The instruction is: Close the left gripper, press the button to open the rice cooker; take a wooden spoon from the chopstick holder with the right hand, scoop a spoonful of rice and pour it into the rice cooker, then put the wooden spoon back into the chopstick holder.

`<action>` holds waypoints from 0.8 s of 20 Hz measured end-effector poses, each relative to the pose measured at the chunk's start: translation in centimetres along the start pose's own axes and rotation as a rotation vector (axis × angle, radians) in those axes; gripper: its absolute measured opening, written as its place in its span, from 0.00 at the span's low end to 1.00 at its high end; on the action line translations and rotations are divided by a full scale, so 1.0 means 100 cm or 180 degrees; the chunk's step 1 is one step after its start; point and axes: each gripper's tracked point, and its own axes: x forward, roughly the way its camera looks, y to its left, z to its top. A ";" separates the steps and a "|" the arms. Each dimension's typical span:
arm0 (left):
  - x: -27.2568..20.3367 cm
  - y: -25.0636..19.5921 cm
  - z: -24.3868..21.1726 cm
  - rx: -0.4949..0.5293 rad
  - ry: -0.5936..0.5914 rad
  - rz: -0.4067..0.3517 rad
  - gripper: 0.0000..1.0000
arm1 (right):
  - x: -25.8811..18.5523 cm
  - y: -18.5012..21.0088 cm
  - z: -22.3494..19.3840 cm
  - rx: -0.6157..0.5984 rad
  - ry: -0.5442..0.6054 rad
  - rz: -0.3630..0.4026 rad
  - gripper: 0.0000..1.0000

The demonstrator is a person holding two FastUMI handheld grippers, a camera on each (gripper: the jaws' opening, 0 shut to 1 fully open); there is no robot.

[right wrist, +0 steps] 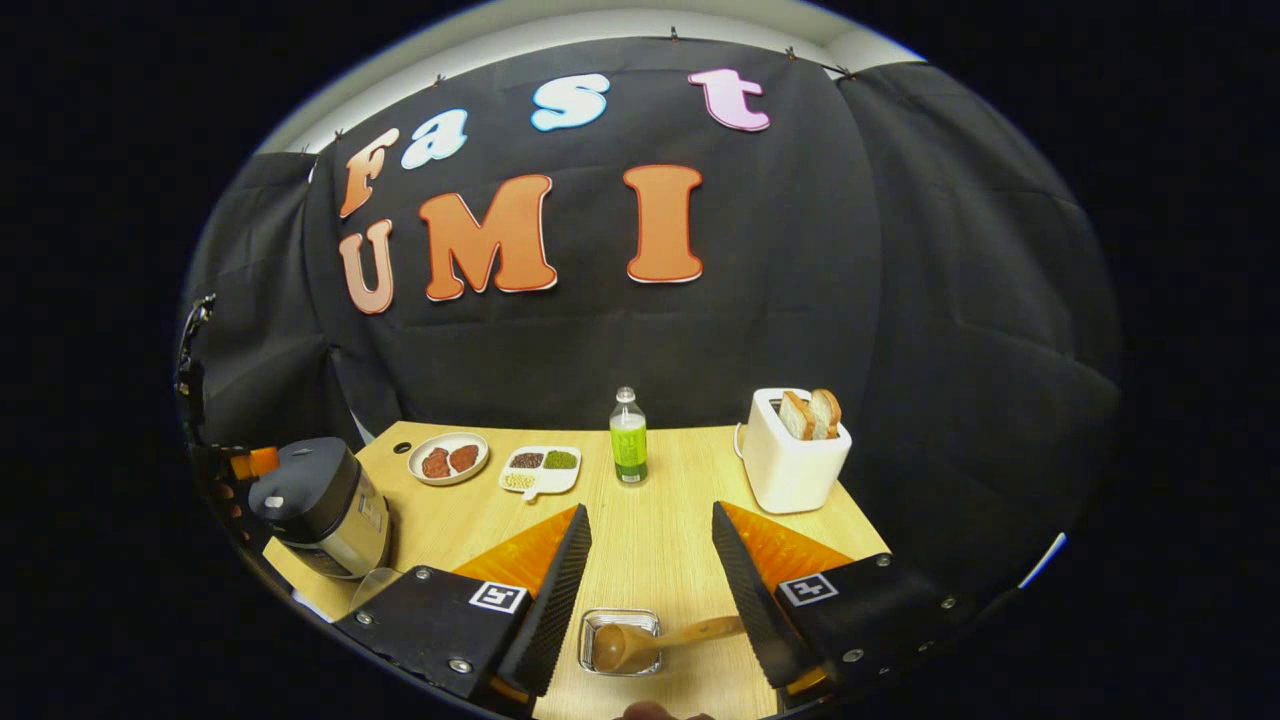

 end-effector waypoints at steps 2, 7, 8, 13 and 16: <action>-0.020 -0.023 0.020 0.0149 -0.0203 -0.0158 0.97 | 0.003 0.008 0.010 -0.0068 -0.0079 0.0045 0.77; -0.051 -0.062 0.062 0.0475 -0.0656 -0.0409 1.00 | 0.008 0.031 0.021 -0.0078 -0.0169 0.0185 0.77; -0.055 -0.066 0.069 0.0530 -0.0724 -0.0430 1.00 | 0.009 0.033 0.023 -0.0096 -0.0204 0.0182 0.77; -0.069 -0.086 0.091 0.0736 -0.0984 -0.0525 1.00 | 0.008 0.043 0.019 -0.0252 -0.0255 0.0203 0.77; -0.066 -0.094 0.096 0.0752 -0.1019 -0.0569 1.00 | 0.009 0.045 0.018 -0.0226 -0.0240 0.0222 0.77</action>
